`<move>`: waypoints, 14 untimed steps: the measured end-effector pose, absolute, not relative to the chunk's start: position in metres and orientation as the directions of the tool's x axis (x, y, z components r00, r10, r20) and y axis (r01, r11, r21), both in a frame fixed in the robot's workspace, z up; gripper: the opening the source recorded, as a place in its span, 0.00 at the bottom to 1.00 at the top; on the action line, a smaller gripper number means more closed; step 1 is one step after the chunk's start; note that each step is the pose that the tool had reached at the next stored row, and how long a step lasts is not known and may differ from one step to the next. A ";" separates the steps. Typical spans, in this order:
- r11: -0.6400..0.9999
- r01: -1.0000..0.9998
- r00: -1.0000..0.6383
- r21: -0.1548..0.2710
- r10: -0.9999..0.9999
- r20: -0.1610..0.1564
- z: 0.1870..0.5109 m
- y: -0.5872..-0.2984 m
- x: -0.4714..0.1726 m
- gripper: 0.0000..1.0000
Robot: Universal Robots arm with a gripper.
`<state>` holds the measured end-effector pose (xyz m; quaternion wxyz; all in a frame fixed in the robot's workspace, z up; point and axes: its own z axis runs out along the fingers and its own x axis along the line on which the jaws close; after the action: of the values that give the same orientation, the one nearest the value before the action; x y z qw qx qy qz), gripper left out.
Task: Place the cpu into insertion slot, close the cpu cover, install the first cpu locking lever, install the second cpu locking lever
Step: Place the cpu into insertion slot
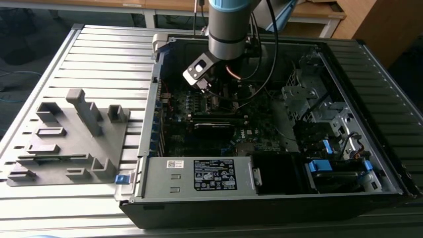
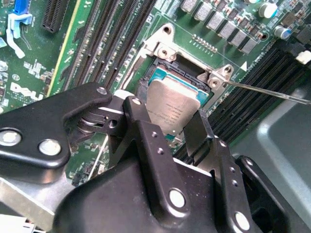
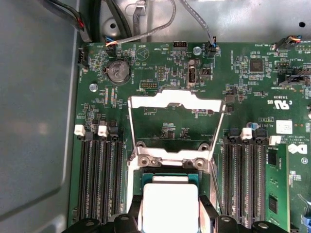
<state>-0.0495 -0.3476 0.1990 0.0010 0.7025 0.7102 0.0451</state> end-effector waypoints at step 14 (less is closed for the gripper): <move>0.009 0.998 -0.013 0.065 0.998 0.062 0.196 -0.347 -0.049 0.54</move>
<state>-0.0495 -0.3474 0.1963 0.0010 0.7026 0.7102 0.0451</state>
